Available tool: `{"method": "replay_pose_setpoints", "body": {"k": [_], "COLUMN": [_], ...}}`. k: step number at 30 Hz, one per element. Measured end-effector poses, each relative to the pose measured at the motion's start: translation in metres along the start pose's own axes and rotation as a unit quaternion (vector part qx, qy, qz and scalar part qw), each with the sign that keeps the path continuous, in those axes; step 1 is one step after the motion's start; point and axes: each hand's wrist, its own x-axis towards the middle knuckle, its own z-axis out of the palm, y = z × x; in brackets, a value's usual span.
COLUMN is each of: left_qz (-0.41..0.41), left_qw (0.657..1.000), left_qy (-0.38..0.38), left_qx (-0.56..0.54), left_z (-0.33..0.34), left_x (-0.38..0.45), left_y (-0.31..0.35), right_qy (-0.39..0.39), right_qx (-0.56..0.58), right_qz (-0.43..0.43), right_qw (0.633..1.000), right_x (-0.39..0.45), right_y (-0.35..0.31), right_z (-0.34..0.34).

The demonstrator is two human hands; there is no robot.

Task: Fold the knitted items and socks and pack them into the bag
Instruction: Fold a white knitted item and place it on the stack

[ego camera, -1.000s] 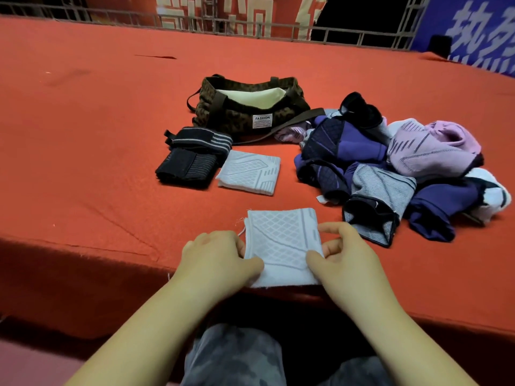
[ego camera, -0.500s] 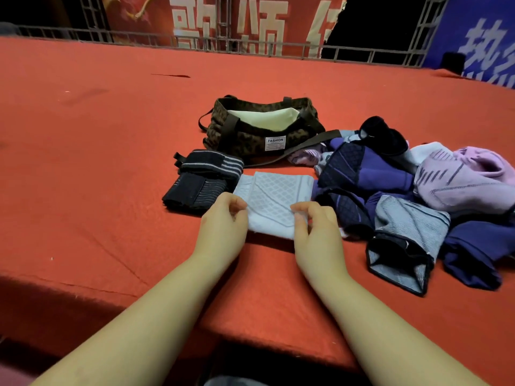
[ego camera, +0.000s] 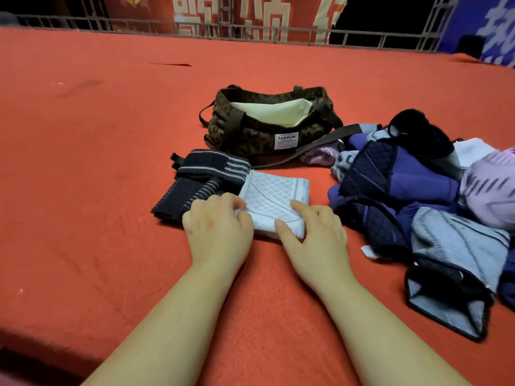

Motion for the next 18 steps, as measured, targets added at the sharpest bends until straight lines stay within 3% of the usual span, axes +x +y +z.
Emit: {"method": "replay_pose_setpoints", "body": {"k": [3, 6, 9, 13, 18], "left_qz": [0.042, 0.098, 0.124, 0.092, 0.082], "left_qw": [0.998, 0.991, 0.991, 0.989, 0.983], "left_qy": [0.040, 0.065, -0.004, -0.104, -0.130], "left_qx": [0.033, 0.069, 0.049, 0.054, 0.098], "left_z": [0.002, 0.003, 0.009, 0.008, 0.011], "left_x": [-0.002, -0.002, -0.003, -0.006, -0.007], "left_y": [-0.001, 0.001, -0.001, 0.001, 0.004], "right_qy": [0.018, -0.020, -0.065, -0.125, -0.118], "right_qx": [-0.014, -0.038, -0.060, -0.064, -0.075], "right_qz": [-0.020, -0.053, -0.074, -0.051, -0.039], "right_qw": [1.000, 0.998, 0.993, 0.989, 0.989], "right_x": [-0.002, -0.003, -0.002, 0.000, 0.000], "right_y": [-0.001, -0.003, -0.002, -0.002, -0.003], "right_z": [0.002, 0.002, 0.001, 0.002, 0.005]}}
